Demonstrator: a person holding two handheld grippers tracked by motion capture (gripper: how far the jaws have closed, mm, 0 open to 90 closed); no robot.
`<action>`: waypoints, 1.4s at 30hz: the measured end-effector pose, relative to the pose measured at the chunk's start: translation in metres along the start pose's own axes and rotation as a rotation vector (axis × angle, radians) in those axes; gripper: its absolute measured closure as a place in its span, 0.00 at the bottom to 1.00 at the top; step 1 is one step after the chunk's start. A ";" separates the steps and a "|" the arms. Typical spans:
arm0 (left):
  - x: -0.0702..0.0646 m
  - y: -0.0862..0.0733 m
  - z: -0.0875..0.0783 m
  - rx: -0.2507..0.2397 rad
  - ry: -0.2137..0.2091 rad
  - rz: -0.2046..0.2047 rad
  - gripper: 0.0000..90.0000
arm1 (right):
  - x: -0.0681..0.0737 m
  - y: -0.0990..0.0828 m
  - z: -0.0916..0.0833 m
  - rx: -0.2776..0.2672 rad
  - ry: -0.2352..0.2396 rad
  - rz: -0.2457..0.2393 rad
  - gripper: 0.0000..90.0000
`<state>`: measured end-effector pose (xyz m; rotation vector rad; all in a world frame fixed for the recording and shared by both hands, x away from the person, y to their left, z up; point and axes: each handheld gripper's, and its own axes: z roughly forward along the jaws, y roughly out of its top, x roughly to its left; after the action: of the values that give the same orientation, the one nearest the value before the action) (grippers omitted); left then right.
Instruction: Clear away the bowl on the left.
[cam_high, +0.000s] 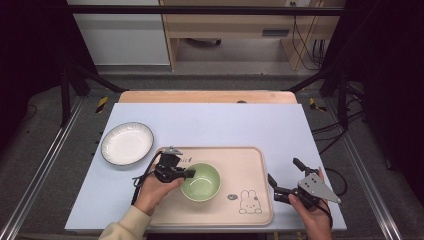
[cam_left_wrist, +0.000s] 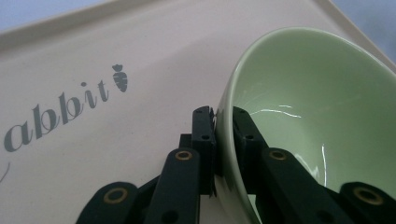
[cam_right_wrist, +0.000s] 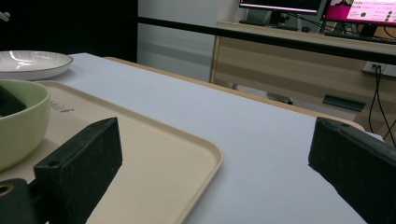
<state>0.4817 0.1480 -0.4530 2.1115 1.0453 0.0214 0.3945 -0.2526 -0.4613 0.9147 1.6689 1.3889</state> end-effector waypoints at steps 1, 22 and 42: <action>0.000 0.000 0.000 0.001 0.001 0.001 0.91 | 0.000 0.000 0.000 0.004 0.000 -0.001 0.03; 0.000 0.001 -0.005 -0.012 0.021 -0.009 0.86 | 0.000 0.000 0.001 -0.002 0.014 0.005 0.03; -0.012 0.004 -0.022 -0.165 0.130 0.141 0.35 | 0.002 0.002 0.000 -0.004 0.020 -0.004 0.03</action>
<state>0.4692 0.1523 -0.4318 2.0502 0.9335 0.3071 0.3936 -0.2501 -0.4592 0.8973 1.6812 1.4021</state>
